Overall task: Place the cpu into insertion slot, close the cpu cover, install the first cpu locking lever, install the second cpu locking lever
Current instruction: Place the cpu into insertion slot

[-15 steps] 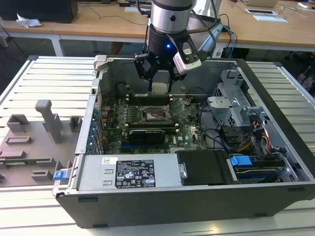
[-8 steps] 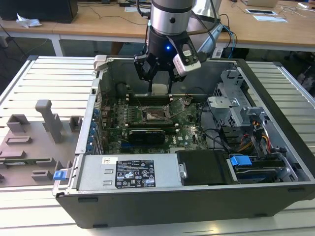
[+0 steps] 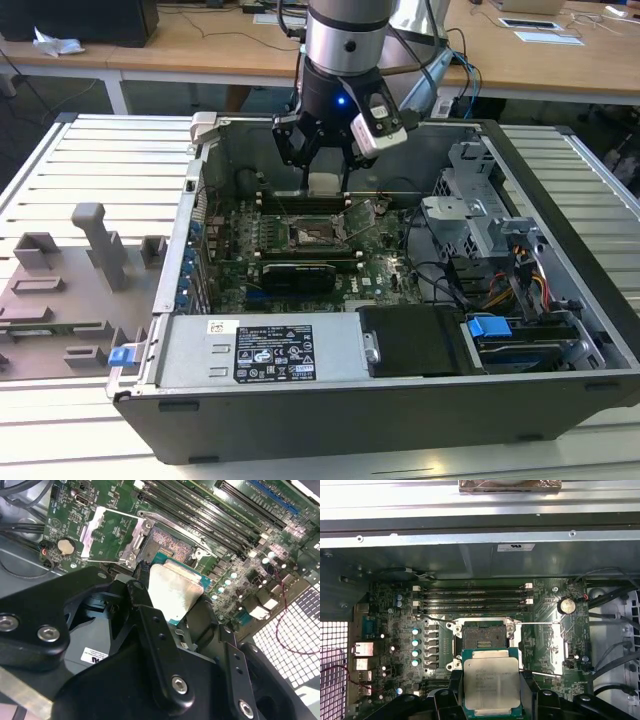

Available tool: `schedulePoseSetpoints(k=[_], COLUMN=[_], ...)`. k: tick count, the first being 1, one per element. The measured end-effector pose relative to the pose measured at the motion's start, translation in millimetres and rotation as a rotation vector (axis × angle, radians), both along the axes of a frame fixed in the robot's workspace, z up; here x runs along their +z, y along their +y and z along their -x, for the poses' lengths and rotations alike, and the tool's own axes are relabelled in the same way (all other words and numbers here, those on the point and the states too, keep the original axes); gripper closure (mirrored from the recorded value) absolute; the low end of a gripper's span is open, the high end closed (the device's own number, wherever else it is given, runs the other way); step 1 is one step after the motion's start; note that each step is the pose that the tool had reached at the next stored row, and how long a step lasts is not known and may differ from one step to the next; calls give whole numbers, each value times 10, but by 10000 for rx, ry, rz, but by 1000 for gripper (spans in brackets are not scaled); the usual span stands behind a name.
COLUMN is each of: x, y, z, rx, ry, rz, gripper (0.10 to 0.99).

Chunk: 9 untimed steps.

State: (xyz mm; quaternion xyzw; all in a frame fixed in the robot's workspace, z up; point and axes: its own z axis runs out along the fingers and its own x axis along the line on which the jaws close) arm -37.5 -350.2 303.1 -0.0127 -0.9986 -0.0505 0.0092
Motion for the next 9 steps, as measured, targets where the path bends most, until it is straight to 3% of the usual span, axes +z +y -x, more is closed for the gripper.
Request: schedulePoseSetpoints(k=[9], x=[-71], y=[0], z=[0], rx=[0], ry=[0], rz=[-1], gripper=[545])
